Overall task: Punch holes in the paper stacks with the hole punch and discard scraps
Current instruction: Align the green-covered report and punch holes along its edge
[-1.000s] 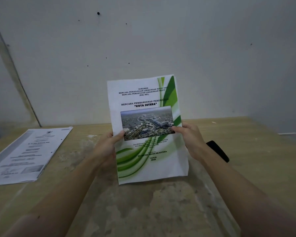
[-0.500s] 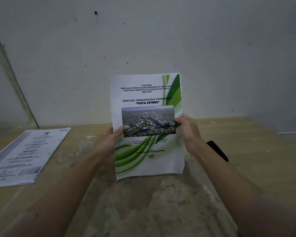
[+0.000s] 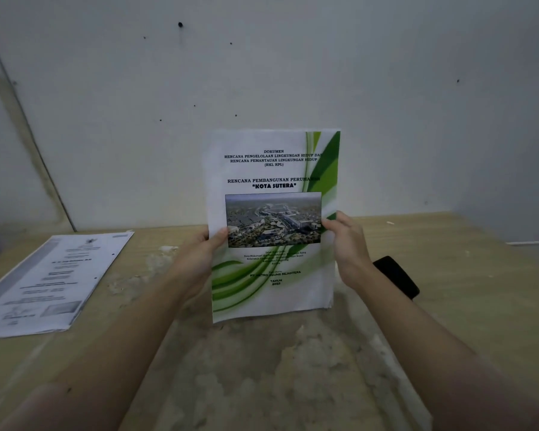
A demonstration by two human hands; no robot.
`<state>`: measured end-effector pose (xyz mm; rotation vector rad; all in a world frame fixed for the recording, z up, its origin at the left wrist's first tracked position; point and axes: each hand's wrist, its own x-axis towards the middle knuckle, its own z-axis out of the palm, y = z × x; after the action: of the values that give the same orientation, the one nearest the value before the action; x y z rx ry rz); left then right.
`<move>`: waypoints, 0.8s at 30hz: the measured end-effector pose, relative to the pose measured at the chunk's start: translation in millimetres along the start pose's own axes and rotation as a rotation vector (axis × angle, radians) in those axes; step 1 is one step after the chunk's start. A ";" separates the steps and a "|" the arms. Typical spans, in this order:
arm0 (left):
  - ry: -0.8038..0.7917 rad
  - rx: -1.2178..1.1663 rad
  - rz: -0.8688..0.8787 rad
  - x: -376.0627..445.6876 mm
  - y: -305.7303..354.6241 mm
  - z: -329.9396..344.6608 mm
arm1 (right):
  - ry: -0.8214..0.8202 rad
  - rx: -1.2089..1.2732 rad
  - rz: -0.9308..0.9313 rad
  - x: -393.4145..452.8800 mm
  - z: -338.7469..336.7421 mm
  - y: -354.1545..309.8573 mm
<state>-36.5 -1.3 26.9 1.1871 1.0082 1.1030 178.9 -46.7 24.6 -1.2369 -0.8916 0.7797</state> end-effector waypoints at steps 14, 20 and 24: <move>-0.051 -0.082 -0.233 -27.4 -25.2 -3.2 | -0.267 -0.025 0.343 -18.6 -38.4 24.8; -0.003 0.041 -0.225 -35.1 -58.5 4.9 | -0.224 -0.086 0.370 -32.6 -44.8 51.0; 0.087 0.119 -0.187 -36.9 -77.1 12.9 | -0.139 -0.052 0.302 -38.3 -47.1 64.3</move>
<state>-22.4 -42.9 -47.5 1.1212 1.2404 0.9637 202.0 -90.5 -48.7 -1.3951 -0.8503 1.0994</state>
